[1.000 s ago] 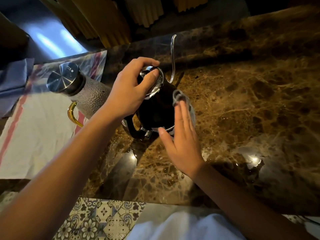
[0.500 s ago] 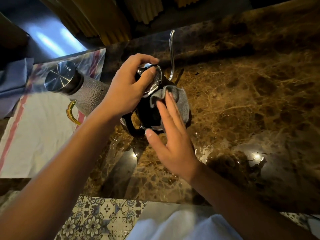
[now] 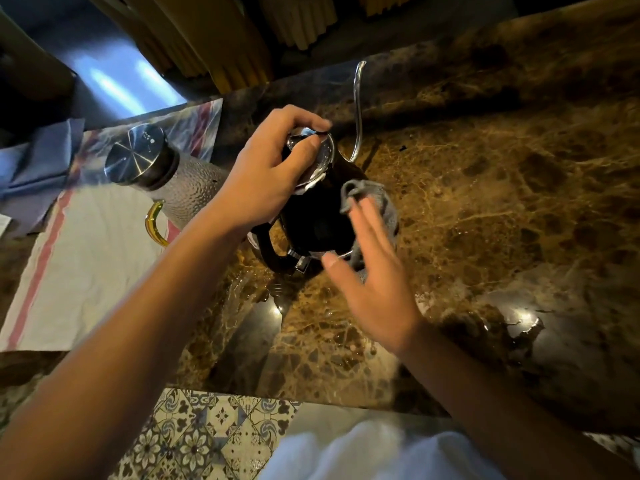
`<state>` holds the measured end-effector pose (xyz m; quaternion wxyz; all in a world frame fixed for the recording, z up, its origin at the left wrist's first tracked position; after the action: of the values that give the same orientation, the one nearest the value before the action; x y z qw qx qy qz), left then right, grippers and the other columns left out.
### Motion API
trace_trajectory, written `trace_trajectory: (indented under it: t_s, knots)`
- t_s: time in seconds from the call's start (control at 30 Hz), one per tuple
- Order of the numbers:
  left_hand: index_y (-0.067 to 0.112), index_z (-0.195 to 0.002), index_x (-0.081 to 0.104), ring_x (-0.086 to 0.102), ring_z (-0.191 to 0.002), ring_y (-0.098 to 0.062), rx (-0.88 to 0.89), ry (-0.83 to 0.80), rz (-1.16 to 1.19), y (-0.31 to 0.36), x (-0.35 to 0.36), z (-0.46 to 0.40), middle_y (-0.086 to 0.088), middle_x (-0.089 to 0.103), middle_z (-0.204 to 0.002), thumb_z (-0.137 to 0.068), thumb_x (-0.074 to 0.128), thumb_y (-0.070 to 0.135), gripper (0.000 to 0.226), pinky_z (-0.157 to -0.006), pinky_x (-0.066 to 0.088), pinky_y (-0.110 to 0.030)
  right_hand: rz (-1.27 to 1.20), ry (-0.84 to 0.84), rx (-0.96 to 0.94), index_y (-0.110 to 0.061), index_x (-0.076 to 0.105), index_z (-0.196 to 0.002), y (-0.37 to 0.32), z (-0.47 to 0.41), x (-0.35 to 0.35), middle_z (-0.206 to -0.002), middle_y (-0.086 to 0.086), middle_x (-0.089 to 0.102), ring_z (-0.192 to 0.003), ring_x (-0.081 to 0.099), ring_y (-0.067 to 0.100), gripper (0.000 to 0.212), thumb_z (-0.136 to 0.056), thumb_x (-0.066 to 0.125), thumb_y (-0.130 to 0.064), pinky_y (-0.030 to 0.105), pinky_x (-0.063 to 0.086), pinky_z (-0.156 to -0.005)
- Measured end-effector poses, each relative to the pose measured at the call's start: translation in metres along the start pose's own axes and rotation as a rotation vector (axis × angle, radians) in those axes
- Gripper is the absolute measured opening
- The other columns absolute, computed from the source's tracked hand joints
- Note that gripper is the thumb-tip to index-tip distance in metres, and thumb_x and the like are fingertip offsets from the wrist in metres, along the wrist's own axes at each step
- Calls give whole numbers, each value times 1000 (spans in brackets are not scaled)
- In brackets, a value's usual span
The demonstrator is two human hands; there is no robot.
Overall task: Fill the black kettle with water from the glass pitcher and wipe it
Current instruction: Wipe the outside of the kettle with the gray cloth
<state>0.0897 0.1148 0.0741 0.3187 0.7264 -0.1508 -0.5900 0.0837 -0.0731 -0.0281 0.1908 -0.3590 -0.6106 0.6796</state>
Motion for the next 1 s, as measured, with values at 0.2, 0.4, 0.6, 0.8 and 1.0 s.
trace_trajectory:
  t_s: [0.2, 0.4, 0.6, 0.8, 1.0]
  knots:
    - [18, -130, 59, 60, -112, -6, 47, -102, 44, -1, -7, -2, 2, 61, -128, -107, 51, 21, 24, -91, 44, -18, -19, 64, -146, -27, 15, -165, -6, 10, 23, -174, -14, 0, -160, 3, 6, 70, -105, 50, -41, 51, 23, -127]
    - [26, -136, 51, 56, -114, -1, 78, -242, 1, 0, -16, -4, 6, 54, -132, -108, 50, 19, 29, -92, 42, -12, -52, 118, -3, -30, 17, -166, 22, 20, 24, -173, -20, 2, -158, 4, -1, 70, -104, 47, -46, 44, 24, -128]
    - [26, -131, 55, 55, -117, 1, 54, -288, 37, 3, -22, -7, 10, 56, -131, -107, 50, 14, 27, -93, 43, -13, -136, 187, 150, -33, 18, -164, 33, 12, 23, -172, -21, 9, -156, 7, -7, 73, -99, 32, -64, 40, 22, -129]
    - [25, -131, 57, 56, -124, -6, -8, -356, 34, 12, -25, -10, 8, 59, -138, -107, 46, 8, 31, -99, 46, -26, -234, 243, 197, -46, 34, -156, 45, 15, 18, -166, -25, 29, -152, 22, -9, 63, -97, 38, -66, 42, 28, -127]
    - [21, -154, 38, 47, -134, -14, -80, -155, -339, 27, -8, 15, -1, 41, -158, -104, 47, 50, 59, -110, 38, -29, -261, 280, 132, -56, 36, -143, 39, -2, 5, -164, -27, 31, -154, 17, -7, 43, -101, 24, -58, 40, 18, -130]
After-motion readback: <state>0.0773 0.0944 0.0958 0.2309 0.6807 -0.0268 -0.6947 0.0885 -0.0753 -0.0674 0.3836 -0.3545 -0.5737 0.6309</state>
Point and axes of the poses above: each hand's wrist, its own z-axis away from the middle knuckle, its own x-axis out of the palm, y = z × x, the point moved 1 cm from there along -z, towards the middle knuckle
